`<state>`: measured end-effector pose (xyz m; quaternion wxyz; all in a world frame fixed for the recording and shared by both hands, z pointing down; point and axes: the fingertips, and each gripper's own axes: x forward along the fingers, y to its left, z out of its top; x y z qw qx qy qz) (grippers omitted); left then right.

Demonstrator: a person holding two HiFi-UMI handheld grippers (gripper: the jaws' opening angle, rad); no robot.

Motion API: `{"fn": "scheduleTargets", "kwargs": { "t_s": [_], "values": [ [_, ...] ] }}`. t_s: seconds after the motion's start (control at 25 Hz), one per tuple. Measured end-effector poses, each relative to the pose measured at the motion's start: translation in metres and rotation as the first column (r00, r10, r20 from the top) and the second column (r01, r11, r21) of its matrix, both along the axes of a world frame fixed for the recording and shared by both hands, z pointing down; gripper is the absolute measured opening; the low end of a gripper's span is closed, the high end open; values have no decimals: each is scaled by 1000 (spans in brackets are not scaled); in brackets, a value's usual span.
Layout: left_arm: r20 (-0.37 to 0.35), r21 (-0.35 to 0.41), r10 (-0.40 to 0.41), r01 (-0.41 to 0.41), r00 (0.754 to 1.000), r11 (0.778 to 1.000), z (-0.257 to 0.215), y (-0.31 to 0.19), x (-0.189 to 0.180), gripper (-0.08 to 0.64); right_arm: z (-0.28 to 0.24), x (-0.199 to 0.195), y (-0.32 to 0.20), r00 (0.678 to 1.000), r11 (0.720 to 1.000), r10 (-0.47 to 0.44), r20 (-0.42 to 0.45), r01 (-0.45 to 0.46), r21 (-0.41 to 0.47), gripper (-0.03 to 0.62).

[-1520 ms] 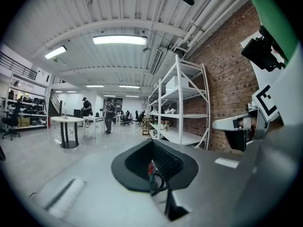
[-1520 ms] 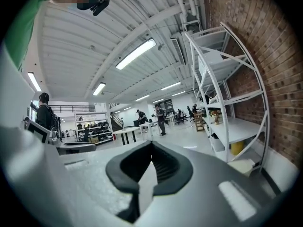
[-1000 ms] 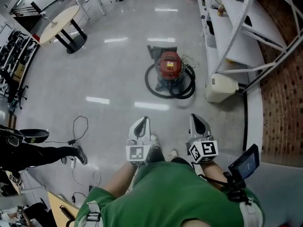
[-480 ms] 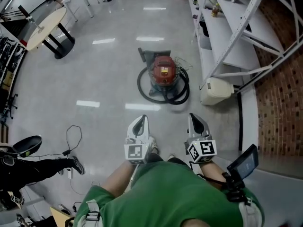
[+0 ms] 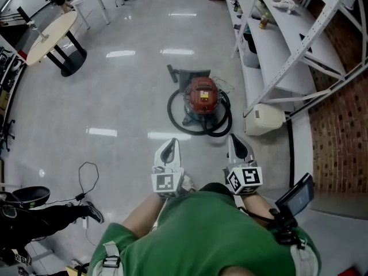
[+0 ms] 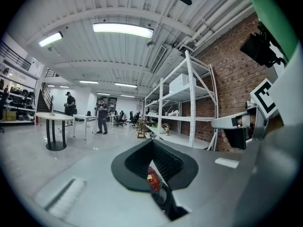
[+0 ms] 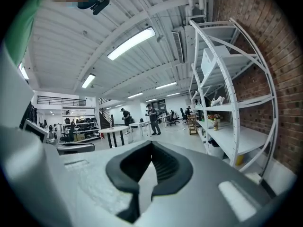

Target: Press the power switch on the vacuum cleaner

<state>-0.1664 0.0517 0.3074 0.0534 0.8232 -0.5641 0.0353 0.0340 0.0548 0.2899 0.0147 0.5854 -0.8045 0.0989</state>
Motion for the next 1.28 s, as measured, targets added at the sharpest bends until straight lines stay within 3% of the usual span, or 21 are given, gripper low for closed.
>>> {"fn": "scheduleTargets", "kwargs": {
  "t_s": [0.52, 0.8, 1.28],
  "values": [
    [8, -2, 21, -21, 1000, 1000, 6, -47, -22, 8, 4, -22, -56, 999, 1000, 4, -34, -5, -8, 3],
    [33, -17, -13, 13, 999, 1000, 14, -86, -25, 7, 17, -20, -105, 999, 1000, -22, -23, 21, -14, 3],
    [99, -77, -8, 15, 995, 997, 35, -192, 21, 8, 44, 25, -209, 1000, 997, -21, 19, 23, -77, 3]
  ]
}}
